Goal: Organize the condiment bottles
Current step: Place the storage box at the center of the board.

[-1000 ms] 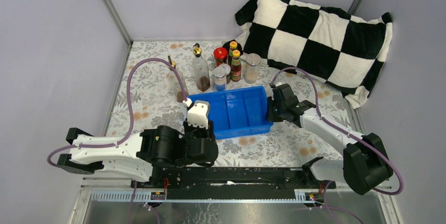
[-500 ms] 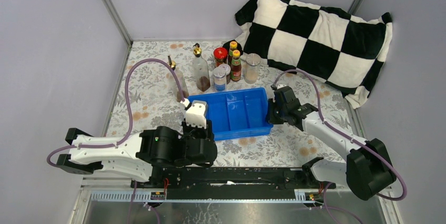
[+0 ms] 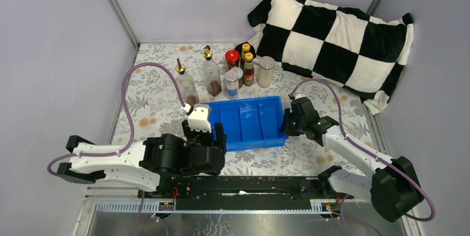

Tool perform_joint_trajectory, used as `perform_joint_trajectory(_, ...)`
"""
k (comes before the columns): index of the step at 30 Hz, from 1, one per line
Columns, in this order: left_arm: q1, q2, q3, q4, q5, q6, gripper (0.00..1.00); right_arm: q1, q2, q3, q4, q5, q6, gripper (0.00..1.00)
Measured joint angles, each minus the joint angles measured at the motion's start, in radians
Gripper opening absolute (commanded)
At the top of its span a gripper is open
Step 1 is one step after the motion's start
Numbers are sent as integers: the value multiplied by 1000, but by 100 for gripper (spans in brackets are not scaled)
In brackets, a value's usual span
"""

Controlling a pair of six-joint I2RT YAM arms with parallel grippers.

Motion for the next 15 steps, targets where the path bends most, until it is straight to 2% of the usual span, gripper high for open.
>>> perform_joint_trajectory(2,1,-11,-10,21,-6,19,86,0,0,-3,2,0,4,19)
perform_joint_trajectory(4,3,-18,-24,58,-10,49,92,1,0,-8,6,0,8,25)
perform_joint_trajectory(6,6,-15,-32,93,-8,78,98,2,0,-10,8,-1,10,38)
perform_joint_trajectory(9,7,5,-40,156,0,131,99,5,0,-11,17,-2,15,52)
perform_joint_trajectory(12,15,36,-40,238,21,201,99,8,-2,-11,27,-3,17,59)
perform_joint_trajectory(15,37,70,-40,325,57,280,99,8,-10,-11,27,-3,16,63)
